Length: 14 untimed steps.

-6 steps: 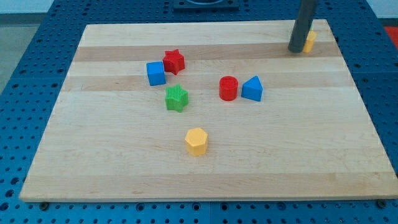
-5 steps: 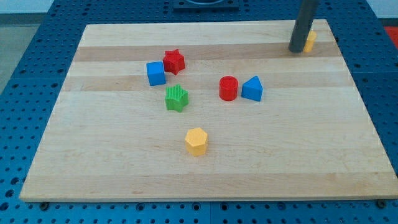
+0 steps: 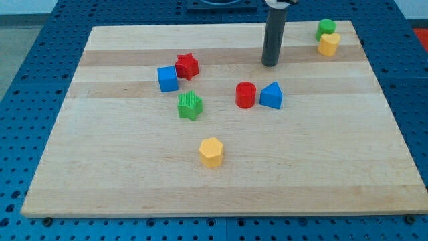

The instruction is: Push the red star to the bottom of the yellow heart

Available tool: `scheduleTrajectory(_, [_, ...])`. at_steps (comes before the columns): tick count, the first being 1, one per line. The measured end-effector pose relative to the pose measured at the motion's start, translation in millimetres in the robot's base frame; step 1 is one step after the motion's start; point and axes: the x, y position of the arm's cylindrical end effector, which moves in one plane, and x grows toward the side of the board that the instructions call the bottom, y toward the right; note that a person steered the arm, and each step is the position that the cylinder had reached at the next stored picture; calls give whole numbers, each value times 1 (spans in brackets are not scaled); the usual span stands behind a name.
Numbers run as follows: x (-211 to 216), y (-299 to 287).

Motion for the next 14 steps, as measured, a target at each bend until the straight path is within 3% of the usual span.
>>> scheduleTrajectory(2, [-4, -15])
scheduleTrajectory(5, [-27, -136])
scheduleTrajectory(7, [-20, -208])
scheduleTrajectory(10, [4, -163])
scheduleTrajectory(12, [47, -137])
scheduleTrajectory(14, [60, -77])
